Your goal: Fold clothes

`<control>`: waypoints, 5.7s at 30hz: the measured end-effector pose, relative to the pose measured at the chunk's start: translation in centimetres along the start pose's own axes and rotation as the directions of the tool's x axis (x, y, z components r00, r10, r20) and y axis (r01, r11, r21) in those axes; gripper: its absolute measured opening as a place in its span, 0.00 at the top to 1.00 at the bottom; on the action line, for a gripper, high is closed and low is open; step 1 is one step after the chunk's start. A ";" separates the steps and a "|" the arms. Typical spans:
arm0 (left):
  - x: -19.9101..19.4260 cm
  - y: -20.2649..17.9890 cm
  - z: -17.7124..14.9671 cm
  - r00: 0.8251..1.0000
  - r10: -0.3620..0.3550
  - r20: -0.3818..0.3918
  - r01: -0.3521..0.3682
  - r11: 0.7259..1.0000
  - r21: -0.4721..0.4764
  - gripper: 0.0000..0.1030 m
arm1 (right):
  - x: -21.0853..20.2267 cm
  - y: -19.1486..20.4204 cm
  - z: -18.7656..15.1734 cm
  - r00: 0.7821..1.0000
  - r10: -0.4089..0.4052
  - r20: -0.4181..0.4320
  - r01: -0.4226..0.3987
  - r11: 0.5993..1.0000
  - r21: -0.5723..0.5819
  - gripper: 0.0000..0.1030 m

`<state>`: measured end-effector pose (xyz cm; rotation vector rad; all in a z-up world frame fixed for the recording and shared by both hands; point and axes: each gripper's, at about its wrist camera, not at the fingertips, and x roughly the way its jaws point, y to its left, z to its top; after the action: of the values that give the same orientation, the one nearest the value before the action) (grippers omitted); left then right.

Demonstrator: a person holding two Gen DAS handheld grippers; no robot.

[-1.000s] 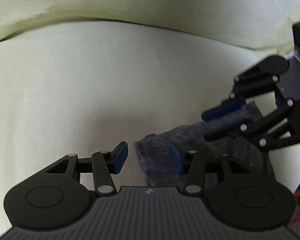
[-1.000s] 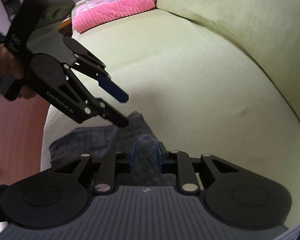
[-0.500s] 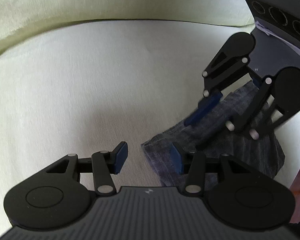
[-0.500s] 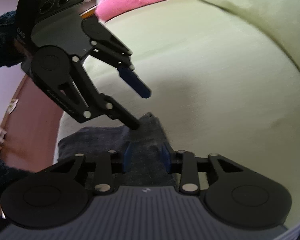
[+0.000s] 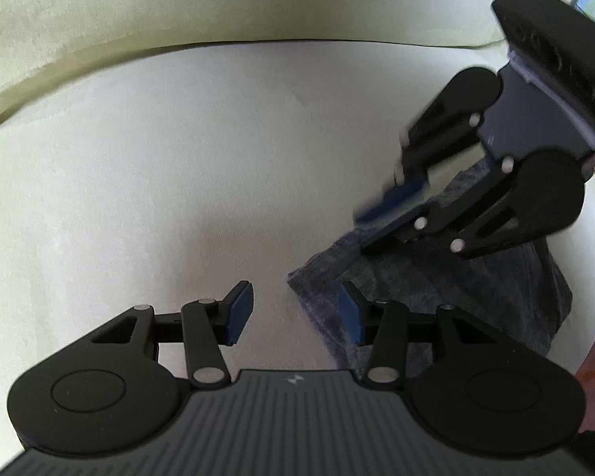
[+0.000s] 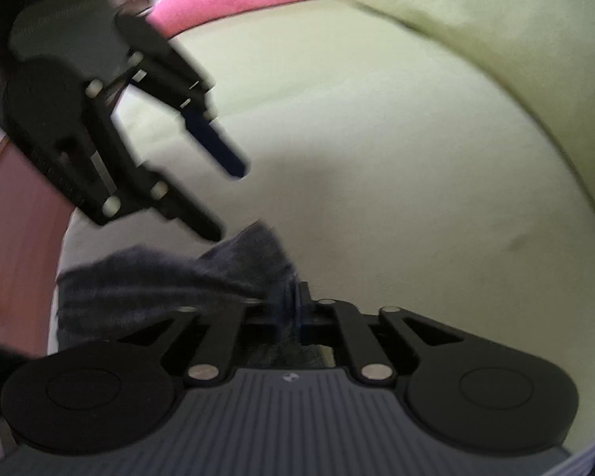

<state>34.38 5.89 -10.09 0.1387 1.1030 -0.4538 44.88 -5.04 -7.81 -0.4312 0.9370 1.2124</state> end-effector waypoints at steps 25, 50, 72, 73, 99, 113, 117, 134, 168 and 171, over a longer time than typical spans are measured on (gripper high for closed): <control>-1.8 2.2 -2.1 1.000 -0.010 0.002 0.010 0.997 -0.079 0.49 | 3.3 -0.5 2.3 0.991 -0.123 0.056 0.120 0.992 0.047 0.83; -3.2 -8.9 -5.7 0.993 0.095 0.075 -0.096 0.995 0.014 0.52 | -13.2 7.2 -23.9 0.949 -0.315 0.003 0.216 0.658 0.721 0.86; -0.3 -13.0 -8.8 0.988 0.090 0.125 -0.114 0.974 0.198 0.47 | -12.0 10.2 -30.8 0.903 -0.399 0.157 0.078 0.513 0.855 1.00; -0.4 -13.4 -8.6 0.988 0.093 0.124 -0.116 0.975 0.192 0.49 | -12.7 10.1 -30.2 0.904 -0.389 0.178 0.060 0.528 0.847 0.97; -2.4 -14.8 -5.6 0.949 0.123 0.289 -0.147 0.987 0.063 0.53 | -12.7 5.6 -25.9 0.850 -0.466 0.244 0.064 0.552 0.831 0.94; -1.4 -12.4 -6.3 0.895 0.105 0.434 -0.175 0.976 0.126 0.50 | -10.8 5.6 -23.2 0.795 -0.534 0.288 0.242 0.714 0.657 0.95; -0.2 -11.1 -5.3 0.878 0.092 0.469 -0.168 0.978 0.121 0.50 | -8.7 4.3 -20.6 0.799 -0.509 0.320 0.264 0.775 0.573 0.95; -5.2 -9.9 -6.3 0.815 0.359 0.455 -0.394 0.919 -0.019 0.48 | -12.1 14.7 -20.2 0.589 -0.721 0.365 0.494 0.679 0.544 0.71; -5.4 -0.6 -19.3 0.915 0.309 0.260 -0.195 0.901 -0.387 0.44 | 13.9 31.2 -14.1 0.539 -0.743 0.398 0.805 0.316 -0.502 0.82; -5.7 -0.2 -19.2 0.913 0.306 0.270 -0.186 0.900 -0.394 0.43 | 13.7 31.1 -13.4 0.535 -0.743 0.401 0.820 0.341 -0.460 0.84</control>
<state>16.32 13.69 -13.68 -0.1175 0.8088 -0.0313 11.76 3.75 -20.62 -1.1778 0.0781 0.5470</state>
